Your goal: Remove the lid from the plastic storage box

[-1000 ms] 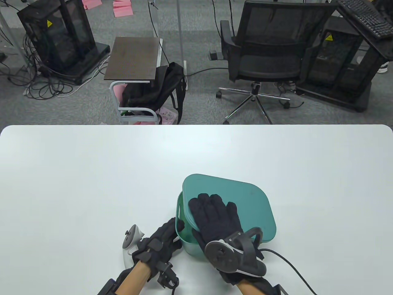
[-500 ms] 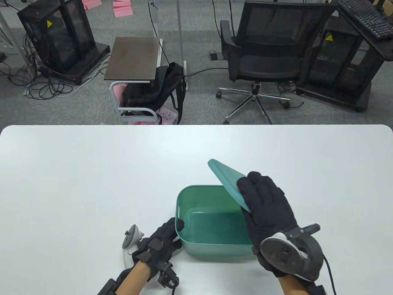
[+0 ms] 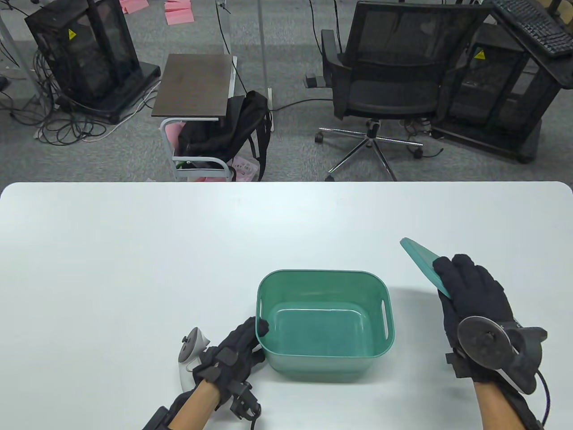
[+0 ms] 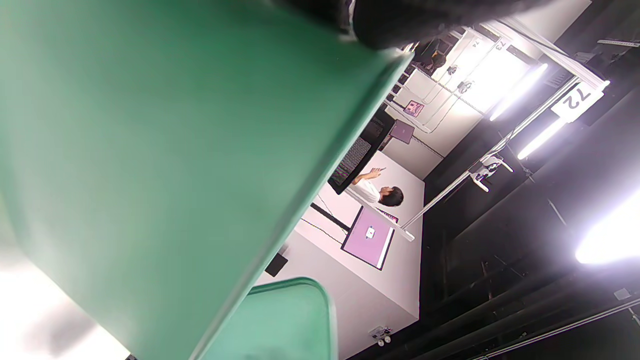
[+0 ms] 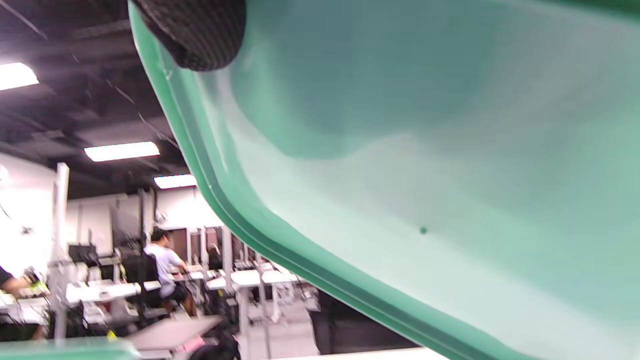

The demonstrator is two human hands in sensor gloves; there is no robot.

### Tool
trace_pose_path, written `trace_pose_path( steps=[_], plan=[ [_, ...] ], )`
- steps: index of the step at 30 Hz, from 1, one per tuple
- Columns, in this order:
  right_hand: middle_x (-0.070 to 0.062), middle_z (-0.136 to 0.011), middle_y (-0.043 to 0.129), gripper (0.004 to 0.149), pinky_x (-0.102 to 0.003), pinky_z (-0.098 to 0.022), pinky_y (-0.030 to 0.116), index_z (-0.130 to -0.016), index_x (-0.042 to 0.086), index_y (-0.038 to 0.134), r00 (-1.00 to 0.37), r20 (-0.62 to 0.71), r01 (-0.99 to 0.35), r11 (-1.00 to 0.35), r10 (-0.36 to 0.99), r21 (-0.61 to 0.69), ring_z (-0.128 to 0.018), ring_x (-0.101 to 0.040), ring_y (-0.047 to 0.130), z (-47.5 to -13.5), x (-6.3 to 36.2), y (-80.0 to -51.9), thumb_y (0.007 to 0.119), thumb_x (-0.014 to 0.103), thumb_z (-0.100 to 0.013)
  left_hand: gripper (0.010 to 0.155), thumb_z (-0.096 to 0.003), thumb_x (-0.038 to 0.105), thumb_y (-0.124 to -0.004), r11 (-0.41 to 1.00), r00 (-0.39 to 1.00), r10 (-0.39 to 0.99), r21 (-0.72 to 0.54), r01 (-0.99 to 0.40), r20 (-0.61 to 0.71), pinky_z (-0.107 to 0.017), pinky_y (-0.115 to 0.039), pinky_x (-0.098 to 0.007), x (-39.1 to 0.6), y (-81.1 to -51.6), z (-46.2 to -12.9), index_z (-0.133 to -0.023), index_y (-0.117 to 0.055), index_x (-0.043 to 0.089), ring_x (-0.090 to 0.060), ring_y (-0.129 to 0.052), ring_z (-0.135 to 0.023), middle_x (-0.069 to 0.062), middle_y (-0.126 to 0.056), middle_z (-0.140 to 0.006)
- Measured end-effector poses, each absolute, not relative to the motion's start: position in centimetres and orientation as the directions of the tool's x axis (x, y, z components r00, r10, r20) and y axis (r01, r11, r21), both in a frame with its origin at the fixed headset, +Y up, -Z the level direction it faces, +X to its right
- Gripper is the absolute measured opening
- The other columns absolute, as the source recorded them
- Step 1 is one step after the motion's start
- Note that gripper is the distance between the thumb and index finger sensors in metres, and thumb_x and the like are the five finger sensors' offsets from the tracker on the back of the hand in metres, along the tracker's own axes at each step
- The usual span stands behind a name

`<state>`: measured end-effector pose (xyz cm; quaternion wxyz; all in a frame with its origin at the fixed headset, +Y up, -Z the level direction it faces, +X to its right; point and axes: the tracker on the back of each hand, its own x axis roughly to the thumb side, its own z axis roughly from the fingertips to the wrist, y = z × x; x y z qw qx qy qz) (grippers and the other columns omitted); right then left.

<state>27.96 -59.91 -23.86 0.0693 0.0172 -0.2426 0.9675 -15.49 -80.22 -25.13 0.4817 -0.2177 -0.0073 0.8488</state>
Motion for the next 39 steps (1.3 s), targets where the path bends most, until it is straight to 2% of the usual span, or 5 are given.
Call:
trace_pose_path(
  steps=[8,13,18,29,39],
  plan=[
    [-0.006,-0.110,0.069,0.043,-0.061,-0.063,0.070,-0.101,0.041,0.065,-0.996,-0.033,-0.072,-0.943,0.088,-0.325,-0.089,-0.041,0.080,-24.6,31.7,-66.6,0.069,0.041,-0.059,0.050,-0.0588,0.045,-0.056,-0.535,-0.441,0.821,-0.218,-0.816,-0.363,-0.063,-0.027,-0.072,-15.5,-80.2,-25.1,-0.095,-0.066,0.011,-0.054,-0.011,-0.099,-0.024,-0.006,-0.113],
    [-0.006,-0.109,0.070,0.042,-0.062,-0.062,0.071,-0.100,0.042,0.066,-0.995,-0.034,-0.080,-0.964,0.092,-0.253,-0.088,-0.041,0.082,-24.8,31.6,-69.9,0.070,0.040,-0.058,0.050,-0.0589,0.045,-0.056,-0.536,-0.442,0.821,-0.218,-0.816,-0.363,-0.063,-0.027,-0.071,-15.5,-80.2,-25.1,-0.095,-0.066,0.011,-0.054,-0.011,-0.099,-0.024,-0.005,-0.113],
    [-0.006,-0.110,0.069,0.043,-0.067,-0.066,0.063,-0.100,0.041,0.066,-1.000,-0.006,-0.020,-0.987,0.021,-0.162,-0.093,-0.042,0.074,-24.9,31.0,-72.4,0.071,0.036,-0.058,0.050,-0.0588,0.044,-0.056,-0.537,-0.442,0.819,-0.218,-0.815,-0.366,-0.064,-0.028,-0.071,-15.5,-80.2,-25.1,-0.095,-0.066,0.012,-0.054,-0.011,-0.099,-0.024,-0.006,-0.113],
    [-0.013,-0.117,0.043,0.064,-0.070,-0.069,0.047,-0.110,0.028,0.040,-0.996,0.019,-0.085,-0.987,0.089,0.138,-0.103,-0.048,0.045,-24.4,31.6,-75.4,0.076,0.028,-0.058,0.050,-0.0589,0.044,-0.056,-0.535,-0.439,0.820,-0.219,-0.816,-0.367,-0.064,-0.028,-0.071,-15.5,-80.2,-25.1,-0.095,-0.066,0.012,-0.054,-0.011,-0.099,-0.024,-0.006,-0.113],
    [-0.016,-0.118,0.027,0.079,-0.071,-0.069,0.045,-0.112,0.024,0.028,-0.994,0.020,-0.098,-0.933,0.112,0.346,-0.103,-0.051,0.031,-24.3,31.4,-76.8,0.082,0.034,-0.056,0.050,-0.0589,0.045,-0.056,-0.534,-0.438,0.820,-0.218,-0.817,-0.368,-0.064,-0.028,-0.071,-15.5,-80.2,-25.1,-0.095,-0.066,0.012,-0.054,-0.011,-0.098,-0.025,-0.006,-0.113]
  ],
)
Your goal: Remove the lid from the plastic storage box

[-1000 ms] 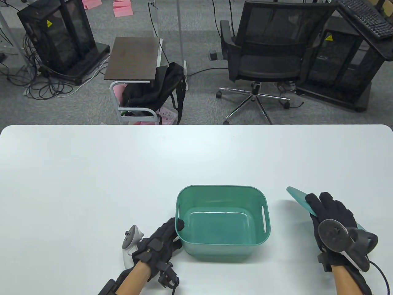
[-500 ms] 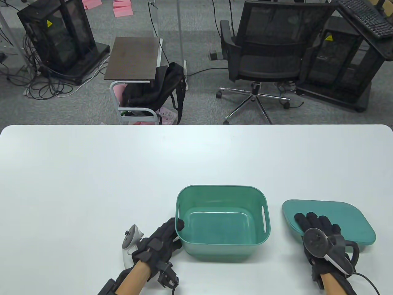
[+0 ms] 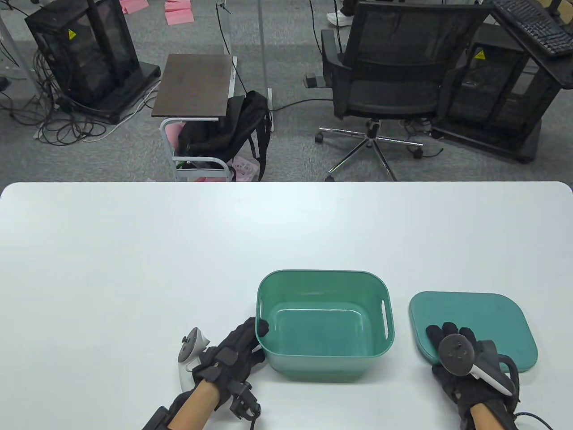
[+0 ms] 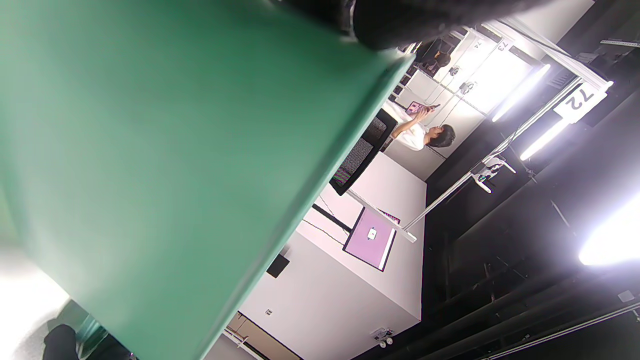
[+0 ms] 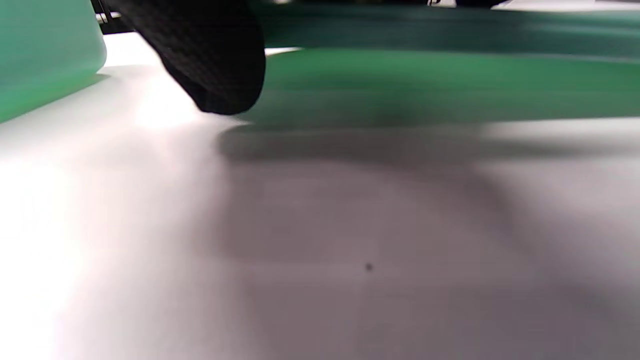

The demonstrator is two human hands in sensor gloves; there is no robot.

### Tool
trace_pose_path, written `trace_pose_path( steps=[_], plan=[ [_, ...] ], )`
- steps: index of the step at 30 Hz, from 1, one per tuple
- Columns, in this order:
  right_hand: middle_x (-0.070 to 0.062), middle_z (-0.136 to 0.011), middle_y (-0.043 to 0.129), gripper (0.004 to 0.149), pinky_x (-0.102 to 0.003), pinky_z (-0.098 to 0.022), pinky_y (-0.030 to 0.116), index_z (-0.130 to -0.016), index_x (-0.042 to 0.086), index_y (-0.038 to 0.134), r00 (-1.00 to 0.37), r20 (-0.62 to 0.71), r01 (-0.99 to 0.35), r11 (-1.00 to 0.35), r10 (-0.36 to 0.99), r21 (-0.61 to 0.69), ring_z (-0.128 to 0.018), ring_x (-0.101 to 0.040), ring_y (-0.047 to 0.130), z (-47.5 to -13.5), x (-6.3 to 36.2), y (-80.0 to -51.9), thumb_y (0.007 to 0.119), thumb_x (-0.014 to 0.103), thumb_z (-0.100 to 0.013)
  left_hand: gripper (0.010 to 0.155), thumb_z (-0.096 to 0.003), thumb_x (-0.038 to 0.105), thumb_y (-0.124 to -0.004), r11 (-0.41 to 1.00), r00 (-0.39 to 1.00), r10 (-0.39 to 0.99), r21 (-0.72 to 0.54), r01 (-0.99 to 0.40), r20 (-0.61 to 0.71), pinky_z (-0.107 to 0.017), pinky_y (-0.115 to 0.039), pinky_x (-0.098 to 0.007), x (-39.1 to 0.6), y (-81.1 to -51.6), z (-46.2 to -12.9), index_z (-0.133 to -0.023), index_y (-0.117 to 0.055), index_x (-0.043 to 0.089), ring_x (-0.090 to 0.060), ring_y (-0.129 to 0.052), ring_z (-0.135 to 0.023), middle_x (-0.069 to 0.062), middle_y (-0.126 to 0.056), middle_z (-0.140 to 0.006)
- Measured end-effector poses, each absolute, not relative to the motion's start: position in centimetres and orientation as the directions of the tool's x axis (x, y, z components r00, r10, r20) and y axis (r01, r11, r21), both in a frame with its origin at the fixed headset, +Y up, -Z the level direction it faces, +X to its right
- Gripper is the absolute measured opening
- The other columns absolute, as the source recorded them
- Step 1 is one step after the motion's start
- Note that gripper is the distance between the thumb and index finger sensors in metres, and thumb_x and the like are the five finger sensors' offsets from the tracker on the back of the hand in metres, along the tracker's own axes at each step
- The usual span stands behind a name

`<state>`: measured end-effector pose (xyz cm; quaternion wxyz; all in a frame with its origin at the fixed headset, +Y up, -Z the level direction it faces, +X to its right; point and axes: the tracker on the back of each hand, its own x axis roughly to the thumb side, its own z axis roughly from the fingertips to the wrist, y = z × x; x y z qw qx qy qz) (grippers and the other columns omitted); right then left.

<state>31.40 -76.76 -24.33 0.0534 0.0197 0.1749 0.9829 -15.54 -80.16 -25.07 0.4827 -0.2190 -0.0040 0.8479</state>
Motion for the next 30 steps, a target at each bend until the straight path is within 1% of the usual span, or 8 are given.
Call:
trace_pose_path(
  steps=[2,3,4,11,15,22,25,30],
  plan=[
    [-0.017,-0.118,0.024,0.079,-0.070,-0.069,0.045,-0.113,0.024,0.027,-0.993,0.015,-0.107,-0.921,0.121,0.375,-0.103,-0.051,0.029,-24.4,31.4,-77.0,0.081,0.035,-0.057,0.050,-0.0589,0.044,-0.056,-0.535,-0.439,0.819,-0.217,-0.816,-0.368,-0.064,-0.028,-0.071,-15.5,-80.2,-25.1,-0.095,-0.066,0.012,-0.054,-0.011,-0.099,-0.025,-0.006,-0.113],
    [-0.019,-0.117,0.029,0.071,-0.070,-0.069,0.046,-0.113,0.023,0.034,-0.992,0.010,-0.115,-0.917,0.129,0.382,-0.103,-0.051,0.034,-24.5,31.4,-77.1,0.078,0.034,-0.058,0.050,-0.0589,0.044,-0.056,-0.535,-0.439,0.820,-0.217,-0.816,-0.368,-0.064,-0.028,-0.071,-15.5,-80.1,-25.1,-0.095,-0.066,0.012,-0.054,-0.011,-0.098,-0.025,-0.006,-0.113],
    [-0.018,-0.117,0.026,0.071,-0.070,-0.069,0.045,-0.113,0.023,0.032,-0.991,0.001,-0.123,-0.903,0.135,0.411,-0.103,-0.051,0.031,-24.5,31.4,-77.2,0.077,0.034,-0.058,0.050,-0.0589,0.045,-0.056,-0.535,-0.439,0.820,-0.218,-0.817,-0.368,-0.064,-0.028,-0.071,-15.5,-80.1,-25.1,-0.095,-0.066,0.012,-0.054,-0.011,-0.099,-0.024,-0.006,-0.113],
    [-0.019,-0.118,0.030,0.067,-0.070,-0.069,0.046,-0.113,0.023,0.036,-0.988,-0.007,-0.143,-0.912,0.152,0.384,-0.103,-0.051,0.033,-24.7,31.5,-77.1,0.074,0.036,-0.060,0.050,-0.0588,0.045,-0.057,-0.535,-0.439,0.820,-0.217,-0.817,-0.367,-0.064,-0.028,-0.071,-15.5,-80.2,-25.0,-0.096,-0.067,0.012,-0.054,-0.011,-0.099,-0.025,-0.007,-0.113],
    [-0.018,-0.118,0.030,0.066,-0.070,-0.069,0.047,-0.113,0.023,0.037,-0.987,-0.011,-0.151,-0.912,0.158,0.381,-0.103,-0.051,0.033,-24.7,31.5,-77.1,0.072,0.038,-0.060,0.055,-0.0592,0.049,-0.055,-0.538,-0.449,0.819,-0.205,-0.817,-0.357,-0.064,-0.029,-0.071,-15.7,-80.3,-25.0,-0.098,-0.068,0.013,-0.055,-0.015,-0.098,-0.026,-0.013,-0.114],
    [-0.018,-0.118,0.032,0.064,-0.070,-0.069,0.047,-0.113,0.024,0.039,-0.985,-0.018,-0.167,-0.911,0.173,0.377,-0.103,-0.051,0.035,-24.8,31.7,-77.0,0.072,0.040,-0.060,0.060,-0.0594,0.053,-0.054,-0.540,-0.477,0.816,-0.136,-0.831,-0.326,-0.065,-0.035,-0.070,-16.4,-80.4,-24.8,-0.101,-0.068,0.011,-0.057,-0.027,-0.099,-0.028,-0.027,-0.115],
    [-0.018,-0.118,0.032,0.064,-0.070,-0.069,0.047,-0.113,0.024,0.040,-0.983,-0.021,-0.175,-0.910,0.180,0.376,-0.103,-0.051,0.035,-24.8,31.7,-77.0,0.071,0.040,-0.060,0.062,-0.0589,0.054,-0.055,-0.502,-0.480,0.831,-0.009,-0.865,-0.279,-0.065,-0.042,-0.069,-17.0,-80.5,-24.5,-0.101,-0.067,0.010,-0.057,-0.039,-0.098,-0.027,-0.039,-0.114],
    [-0.018,-0.118,0.033,0.064,-0.071,-0.069,0.047,-0.113,0.023,0.041,-0.981,-0.025,-0.189,-0.911,0.194,0.367,-0.103,-0.051,0.035,-24.9,31.8,-76.8,0.071,0.043,-0.060,0.064,-0.0594,0.054,-0.054,-0.543,-0.519,0.804,-0.003,-0.840,-0.292,-0.065,-0.038,-0.069,-17.8,-80.6,-24.9,-0.103,-0.065,0.008,-0.057,-0.035,-0.098,-0.028,-0.035,-0.114]
  ],
)
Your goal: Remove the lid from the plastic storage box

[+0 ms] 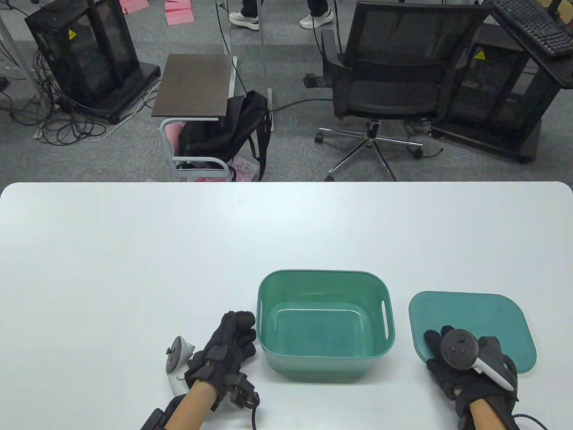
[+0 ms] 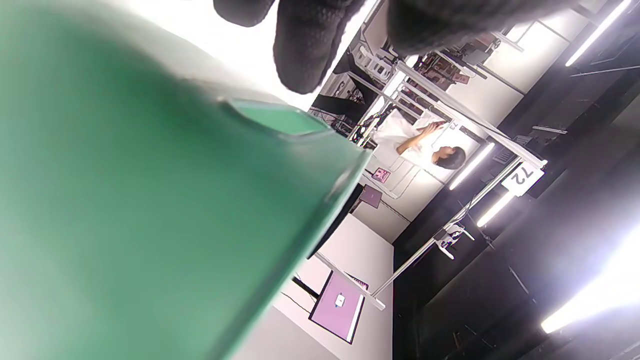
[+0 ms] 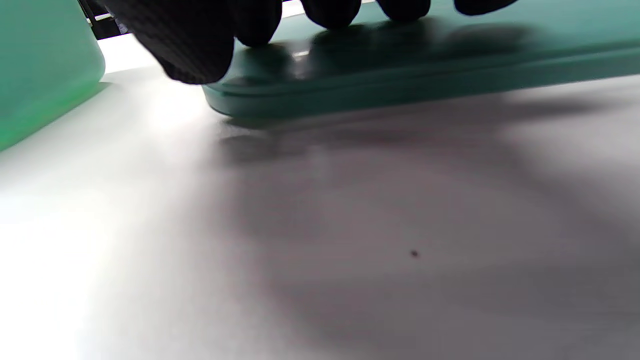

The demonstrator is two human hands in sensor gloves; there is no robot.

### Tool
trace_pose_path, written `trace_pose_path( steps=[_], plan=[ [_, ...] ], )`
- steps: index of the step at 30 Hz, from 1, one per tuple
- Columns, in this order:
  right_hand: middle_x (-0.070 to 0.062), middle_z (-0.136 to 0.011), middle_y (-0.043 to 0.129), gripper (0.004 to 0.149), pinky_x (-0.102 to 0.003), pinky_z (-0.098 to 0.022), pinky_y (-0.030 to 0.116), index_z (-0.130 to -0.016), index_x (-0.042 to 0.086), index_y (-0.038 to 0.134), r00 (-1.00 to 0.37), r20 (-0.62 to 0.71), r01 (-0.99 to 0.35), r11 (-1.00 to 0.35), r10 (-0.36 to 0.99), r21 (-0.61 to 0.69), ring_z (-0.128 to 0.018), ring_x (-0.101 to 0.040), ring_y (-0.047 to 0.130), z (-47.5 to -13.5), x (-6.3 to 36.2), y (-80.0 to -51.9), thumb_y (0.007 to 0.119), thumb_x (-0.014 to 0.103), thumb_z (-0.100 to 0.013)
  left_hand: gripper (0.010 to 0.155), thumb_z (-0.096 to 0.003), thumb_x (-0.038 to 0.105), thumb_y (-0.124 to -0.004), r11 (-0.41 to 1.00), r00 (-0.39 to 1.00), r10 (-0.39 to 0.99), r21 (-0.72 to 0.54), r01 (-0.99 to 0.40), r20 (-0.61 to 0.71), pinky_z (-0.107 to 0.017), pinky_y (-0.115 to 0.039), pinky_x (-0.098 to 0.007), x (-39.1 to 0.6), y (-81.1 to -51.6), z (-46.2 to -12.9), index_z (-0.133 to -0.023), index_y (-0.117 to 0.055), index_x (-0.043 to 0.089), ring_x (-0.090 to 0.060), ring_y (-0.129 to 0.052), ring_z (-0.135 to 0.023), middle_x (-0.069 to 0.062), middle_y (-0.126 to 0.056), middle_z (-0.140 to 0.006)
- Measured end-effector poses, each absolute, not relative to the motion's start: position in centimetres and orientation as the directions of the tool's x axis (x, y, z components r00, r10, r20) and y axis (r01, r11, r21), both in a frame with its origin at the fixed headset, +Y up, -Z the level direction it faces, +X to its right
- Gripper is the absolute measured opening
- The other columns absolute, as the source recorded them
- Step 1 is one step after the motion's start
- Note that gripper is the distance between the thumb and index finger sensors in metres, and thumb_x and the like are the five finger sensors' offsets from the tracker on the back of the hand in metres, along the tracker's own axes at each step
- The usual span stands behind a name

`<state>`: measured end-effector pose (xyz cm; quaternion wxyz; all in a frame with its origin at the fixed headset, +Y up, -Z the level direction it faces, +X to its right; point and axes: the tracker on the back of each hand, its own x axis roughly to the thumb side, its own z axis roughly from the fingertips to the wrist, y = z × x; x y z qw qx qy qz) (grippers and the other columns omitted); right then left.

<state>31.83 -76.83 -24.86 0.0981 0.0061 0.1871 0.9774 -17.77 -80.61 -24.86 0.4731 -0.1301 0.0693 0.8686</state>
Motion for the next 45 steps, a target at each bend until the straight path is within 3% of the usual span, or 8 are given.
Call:
trace_pose_path(
  steps=[5,9,15,18,22,25,31,45],
  plan=[
    [-0.020,-0.118,0.034,0.065,-0.071,-0.068,0.047,-0.113,0.023,0.042,-0.969,-0.020,-0.240,-0.921,0.246,0.308,-0.103,-0.052,0.037,-24.9,31.8,-75.5,0.069,0.049,-0.060,0.065,-0.0594,0.053,-0.055,-0.484,-0.469,0.864,-0.044,-0.874,-0.184,-0.065,-0.035,-0.070,-18.3,-78.7,-25.4,-0.104,-0.063,0.006,-0.058,-0.031,-0.097,-0.029,-0.032,-0.114],
    [-0.020,-0.119,0.036,0.063,-0.071,-0.069,0.047,-0.113,0.023,0.044,-0.948,0.031,-0.307,-0.938,0.316,0.158,-0.103,-0.052,0.038,-24.8,31.0,-72.6,0.066,0.050,-0.060,0.067,-0.0590,0.053,-0.058,-0.298,-0.300,0.954,-0.119,-0.947,0.003,-0.066,-0.031,-0.070,-18.5,-75.2,-25.5,-0.107,-0.060,0.007,-0.057,-0.028,-0.098,-0.028,-0.031,-0.115],
    [-0.018,-0.119,0.038,0.062,-0.071,-0.068,0.048,-0.113,0.024,0.046,-0.890,0.200,-0.432,-0.898,0.410,-0.082,-0.104,-0.050,0.040,-24.3,27.5,-67.6,0.063,0.053,-0.061,0.069,-0.0572,0.053,-0.067,-0.066,-0.096,0.961,-0.121,-0.990,0.261,-0.066,-0.025,-0.070,-17.2,-69.6,-24.7,-0.111,-0.061,0.010,-0.055,-0.025,-0.101,-0.025,-0.035,-0.117],
    [-0.017,-0.120,0.040,0.062,-0.070,-0.069,0.048,-0.113,0.025,0.047,-0.860,0.300,-0.477,-0.861,0.414,-0.180,-0.105,-0.050,0.041,-23.8,25.1,-65.8,0.063,0.054,-0.060,0.071,-0.0568,0.055,-0.071,0.119,0.075,0.937,-0.112,-0.987,0.341,-0.067,-0.019,-0.069,-16.0,-67.5,-24.4,-0.115,-0.059,0.015,-0.052,-0.020,-0.104,-0.021,-0.033,-0.119],
    [-0.016,-0.121,0.036,0.068,-0.070,-0.070,0.042,-0.114,0.027,0.044,-0.819,0.422,-0.526,-0.803,0.389,-0.281,-0.106,-0.049,0.036,-23.0,21.4,-64.6,0.060,0.062,-0.058,0.077,-0.0547,0.063,-0.073,0.466,0.433,0.787,0.037,-0.884,0.439,-0.068,-0.011,-0.068,-14.2,-65.9,-23.7,-0.119,-0.052,0.027,-0.046,-0.011,-0.107,-0.013,-0.025,-0.123],
    [-0.016,-0.122,0.033,0.074,-0.072,-0.070,0.038,-0.115,0.028,0.041,-0.811,0.466,-0.524,-0.793,0.353,-0.311,-0.107,-0.049,0.031,-22.6,19.6,-65.0,0.057,0.069,-0.056,0.084,-0.0516,0.075,-0.071,0.607,0.593,0.666,0.134,-0.783,0.452,-0.067,-0.007,-0.067,-13.5,-66.1,-23.5,-0.121,-0.045,0.035,-0.044,-0.007,-0.108,-0.008,-0.019,-0.124],
    [-0.017,-0.123,0.023,0.082,-0.075,-0.068,0.030,-0.117,0.029,0.033,-0.846,0.473,-0.428,-0.842,0.246,-0.328,-0.107,-0.050,0.020,-22.8,18.4,-67.1,0.051,0.077,-0.053,0.092,-0.0473,0.087,-0.063,0.702,0.688,0.571,0.169,-0.692,0.447,-0.066,-0.001,-0.066,-13.2,-67.0,-23.4,-0.122,-0.037,0.039,-0.042,0.001,-0.107,-0.005,-0.011,-0.125],
    [-0.017,-0.122,0.024,0.081,-0.076,-0.067,0.029,-0.117,0.029,0.038,-0.848,0.460,-0.438,-0.839,0.264,-0.324,-0.107,-0.050,0.021,-23.1,18.6,-67.3,0.051,0.077,-0.053,0.093,-0.0473,0.089,-0.059,0.709,0.696,0.569,0.167,-0.685,0.439,-0.066,-0.003,-0.066,-13.8,-67.4,-23.4,-0.123,-0.040,0.038,-0.044,-0.002,-0.107,-0.006,-0.014,-0.126]
  ],
)
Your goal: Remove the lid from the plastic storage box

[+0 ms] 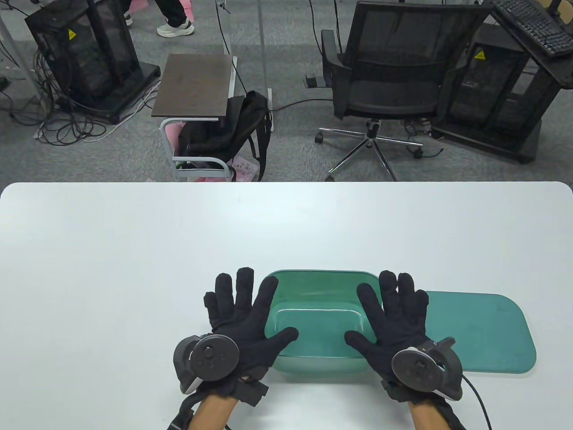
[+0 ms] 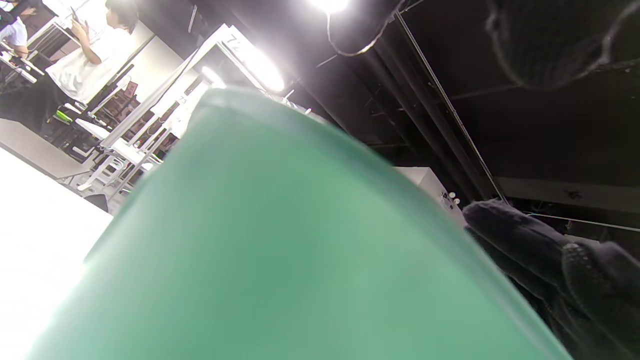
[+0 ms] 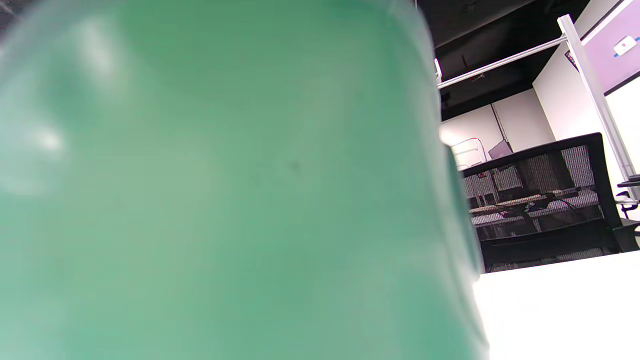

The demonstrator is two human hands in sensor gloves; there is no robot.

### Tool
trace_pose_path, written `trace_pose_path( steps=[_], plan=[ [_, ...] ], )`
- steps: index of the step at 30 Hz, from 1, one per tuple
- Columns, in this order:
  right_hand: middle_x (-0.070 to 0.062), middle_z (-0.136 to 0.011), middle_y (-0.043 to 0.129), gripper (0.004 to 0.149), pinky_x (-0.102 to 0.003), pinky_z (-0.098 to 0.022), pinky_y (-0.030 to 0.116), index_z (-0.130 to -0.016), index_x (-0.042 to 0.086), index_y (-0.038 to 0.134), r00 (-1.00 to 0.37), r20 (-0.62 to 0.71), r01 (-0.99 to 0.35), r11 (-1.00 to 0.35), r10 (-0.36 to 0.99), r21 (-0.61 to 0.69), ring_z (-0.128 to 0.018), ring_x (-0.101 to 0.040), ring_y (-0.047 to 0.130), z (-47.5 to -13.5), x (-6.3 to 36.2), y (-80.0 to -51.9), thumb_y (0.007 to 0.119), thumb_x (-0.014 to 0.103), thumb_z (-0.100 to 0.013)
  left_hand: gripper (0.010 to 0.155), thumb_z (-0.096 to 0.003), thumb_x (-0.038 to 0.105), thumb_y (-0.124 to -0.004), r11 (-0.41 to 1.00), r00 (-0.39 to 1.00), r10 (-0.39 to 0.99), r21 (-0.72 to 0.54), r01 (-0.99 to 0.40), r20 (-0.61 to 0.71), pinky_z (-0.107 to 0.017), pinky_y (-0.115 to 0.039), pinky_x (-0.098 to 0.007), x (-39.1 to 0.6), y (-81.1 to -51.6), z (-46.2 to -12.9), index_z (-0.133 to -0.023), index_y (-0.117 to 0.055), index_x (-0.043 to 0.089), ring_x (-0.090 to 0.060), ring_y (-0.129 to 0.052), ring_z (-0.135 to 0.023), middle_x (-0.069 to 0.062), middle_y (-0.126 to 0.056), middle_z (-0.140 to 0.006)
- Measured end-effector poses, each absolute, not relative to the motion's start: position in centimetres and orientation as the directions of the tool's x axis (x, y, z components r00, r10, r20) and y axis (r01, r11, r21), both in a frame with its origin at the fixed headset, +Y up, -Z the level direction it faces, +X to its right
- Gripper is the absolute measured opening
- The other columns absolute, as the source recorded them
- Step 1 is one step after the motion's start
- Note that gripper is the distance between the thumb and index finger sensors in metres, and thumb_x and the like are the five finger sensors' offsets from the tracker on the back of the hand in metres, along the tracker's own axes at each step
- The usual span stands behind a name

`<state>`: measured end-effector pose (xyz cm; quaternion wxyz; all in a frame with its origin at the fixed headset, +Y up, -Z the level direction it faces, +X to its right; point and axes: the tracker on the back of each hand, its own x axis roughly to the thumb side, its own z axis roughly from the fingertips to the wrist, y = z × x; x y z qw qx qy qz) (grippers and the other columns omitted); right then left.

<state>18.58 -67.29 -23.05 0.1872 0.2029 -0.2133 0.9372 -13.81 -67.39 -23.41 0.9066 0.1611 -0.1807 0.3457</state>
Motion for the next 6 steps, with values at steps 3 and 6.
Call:
trace_pose_path(
  steps=[3,6],
  plan=[
    [-0.016,-0.123,0.024,0.081,-0.076,-0.068,0.030,-0.117,0.029,0.038,-0.848,0.458,-0.438,-0.838,0.265,-0.326,-0.107,-0.050,0.021,-23.07,18.65,-67.27,0.051,0.077,-0.053,0.093,-0.0474,0.089,-0.058,0.709,0.695,0.570,0.166,-0.686,0.438,-0.066,-0.003,-0.066,-13.81,-67.38,-23.37,-0.123,-0.041,0.038,-0.044,-0.002,-0.107,-0.007,-0.015,-0.125],
    [-0.016,-0.122,0.025,0.080,-0.076,-0.067,0.030,-0.116,0.029,0.039,-0.848,0.457,-0.439,-0.839,0.268,-0.323,-0.107,-0.050,0.022,-23.14,18.64,-67.26,0.051,0.077,-0.053,0.093,-0.0476,0.089,-0.058,0.712,0.696,0.571,0.159,-0.684,0.435,-0.066,-0.004,-0.066,-13.76,-67.47,-23.36,-0.123,-0.041,0.037,-0.044,-0.002,-0.107,-0.007,-0.015,-0.125]
  ],
)
